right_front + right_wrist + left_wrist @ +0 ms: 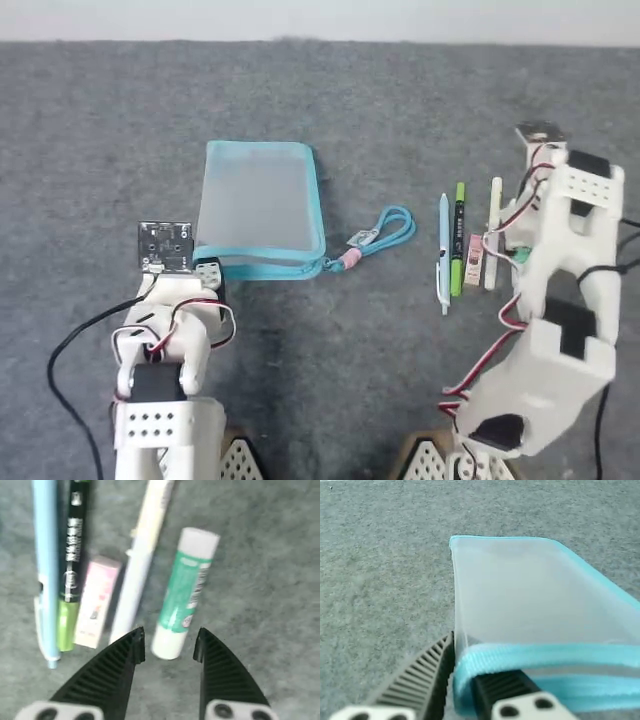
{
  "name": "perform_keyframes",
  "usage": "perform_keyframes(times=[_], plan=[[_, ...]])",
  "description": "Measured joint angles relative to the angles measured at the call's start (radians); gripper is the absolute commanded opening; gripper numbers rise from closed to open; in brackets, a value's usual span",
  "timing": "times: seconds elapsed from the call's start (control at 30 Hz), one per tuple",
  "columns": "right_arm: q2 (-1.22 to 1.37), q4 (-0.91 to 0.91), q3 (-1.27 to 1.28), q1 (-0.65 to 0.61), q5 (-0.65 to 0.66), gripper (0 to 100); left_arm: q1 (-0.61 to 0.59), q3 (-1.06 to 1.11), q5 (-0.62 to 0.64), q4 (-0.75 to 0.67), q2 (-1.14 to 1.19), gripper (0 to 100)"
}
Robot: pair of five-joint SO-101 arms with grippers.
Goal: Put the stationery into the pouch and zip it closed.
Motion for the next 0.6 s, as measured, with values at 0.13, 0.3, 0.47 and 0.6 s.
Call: perform_keyframes(times=[0.13, 0.3, 0.47, 0.6], plan=[[0.048, -0.009, -0.018, 0.018, 0.06, 15.5, 0.0, 0.0, 0.0, 0.0, 0.0, 1], [0.11, -0.083, -0.02, 0.015, 0.078, 15.2, 0.0, 0.0, 0.0, 0.0, 0.0, 1], [0.203, -0.141, -0.025, 0.029, 0.078, 12.4, 0.0, 0.0, 0.0, 0.0, 0.0, 1], [0.227, -0.146, -0.051, 0.051, 0.078, 0.8, 0.0, 0.0, 0.0, 0.0, 0.0, 1]])
